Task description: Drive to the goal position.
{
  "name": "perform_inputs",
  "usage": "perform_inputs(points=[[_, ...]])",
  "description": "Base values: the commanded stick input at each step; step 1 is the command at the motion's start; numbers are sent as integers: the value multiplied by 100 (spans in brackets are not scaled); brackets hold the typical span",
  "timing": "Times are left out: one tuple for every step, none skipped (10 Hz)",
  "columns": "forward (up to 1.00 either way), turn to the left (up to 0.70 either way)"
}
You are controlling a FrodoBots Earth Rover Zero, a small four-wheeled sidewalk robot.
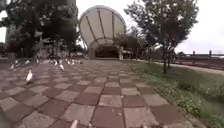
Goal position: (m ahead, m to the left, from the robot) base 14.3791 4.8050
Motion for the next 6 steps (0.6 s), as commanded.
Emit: perform_inputs(points=[[70, 0], [70, 0], [70, 0], [70, 0], [70, 0], [70, 0]])
